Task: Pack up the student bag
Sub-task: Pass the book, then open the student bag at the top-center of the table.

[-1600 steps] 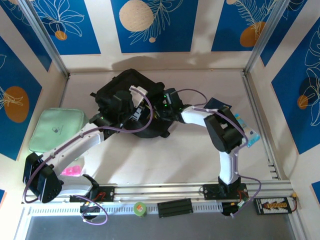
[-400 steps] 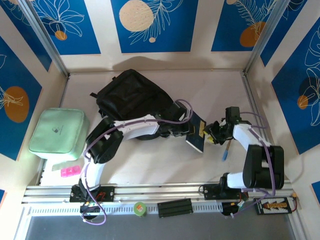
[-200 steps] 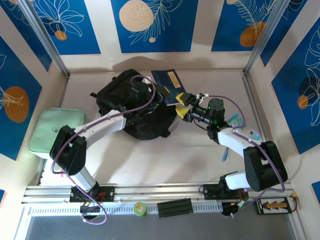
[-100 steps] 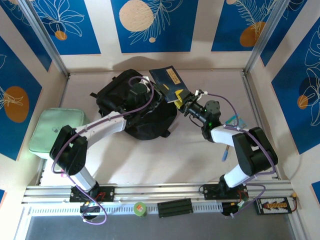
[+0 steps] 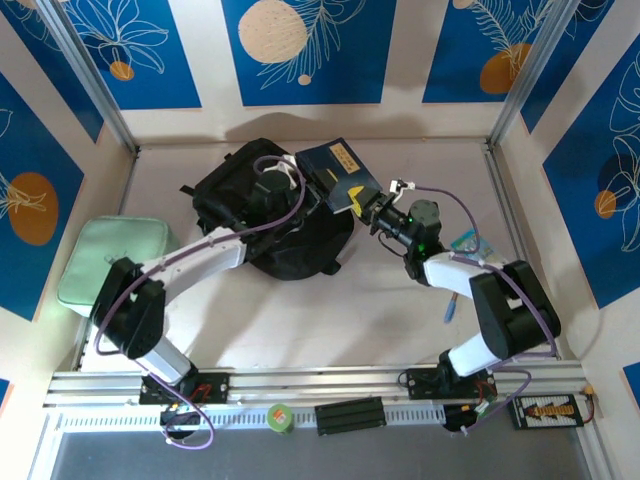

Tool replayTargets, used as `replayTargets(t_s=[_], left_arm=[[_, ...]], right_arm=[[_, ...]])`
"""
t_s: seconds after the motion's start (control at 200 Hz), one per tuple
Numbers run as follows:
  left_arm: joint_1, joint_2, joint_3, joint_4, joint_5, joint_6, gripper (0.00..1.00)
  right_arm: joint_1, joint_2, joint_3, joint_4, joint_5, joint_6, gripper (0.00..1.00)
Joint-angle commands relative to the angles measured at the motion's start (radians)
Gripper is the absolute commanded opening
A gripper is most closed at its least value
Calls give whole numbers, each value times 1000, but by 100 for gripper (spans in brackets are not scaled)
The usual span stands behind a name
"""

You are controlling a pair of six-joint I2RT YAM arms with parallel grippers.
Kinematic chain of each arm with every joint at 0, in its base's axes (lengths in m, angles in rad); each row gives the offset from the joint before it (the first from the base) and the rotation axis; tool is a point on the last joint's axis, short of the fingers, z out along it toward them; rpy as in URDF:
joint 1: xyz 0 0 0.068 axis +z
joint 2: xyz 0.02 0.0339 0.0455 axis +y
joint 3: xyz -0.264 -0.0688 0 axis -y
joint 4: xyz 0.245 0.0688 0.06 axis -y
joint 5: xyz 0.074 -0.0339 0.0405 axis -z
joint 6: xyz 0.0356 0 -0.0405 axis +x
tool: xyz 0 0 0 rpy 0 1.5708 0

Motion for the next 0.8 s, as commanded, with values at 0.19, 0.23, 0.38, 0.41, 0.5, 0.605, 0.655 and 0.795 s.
replayTargets(t_s=[0.19,0.23,0.38,0.41,0.5,0.605,0.655,0.795], left_arm=[[10,-203,37,-494,14,666,94],[9,-202,90,-603,21,773,95],[8,-187,227,-849,7,1066,99],[8,-186,236,-872,0,1105,99],[6,-175,251,-916,-14,1196,100],[-14,-141,268,-963,-2,1284,100],[-31,-110,287,-1002,-14,1327,100],[-75,-3,354,-1118,-123,1440,96]], right_arm=[[-80,-244,33,-454,-51,-341,7],[-86,-266,44,-512,-51,-374,7],[-97,-343,84,-710,-18,-501,8],[-101,-354,89,-741,-9,-521,8],[-123,-386,88,-800,-4,-545,8],[-163,-415,81,-852,-10,-552,8],[-186,-429,78,-877,-17,-559,8],[-238,-453,67,-919,-30,-566,8]])
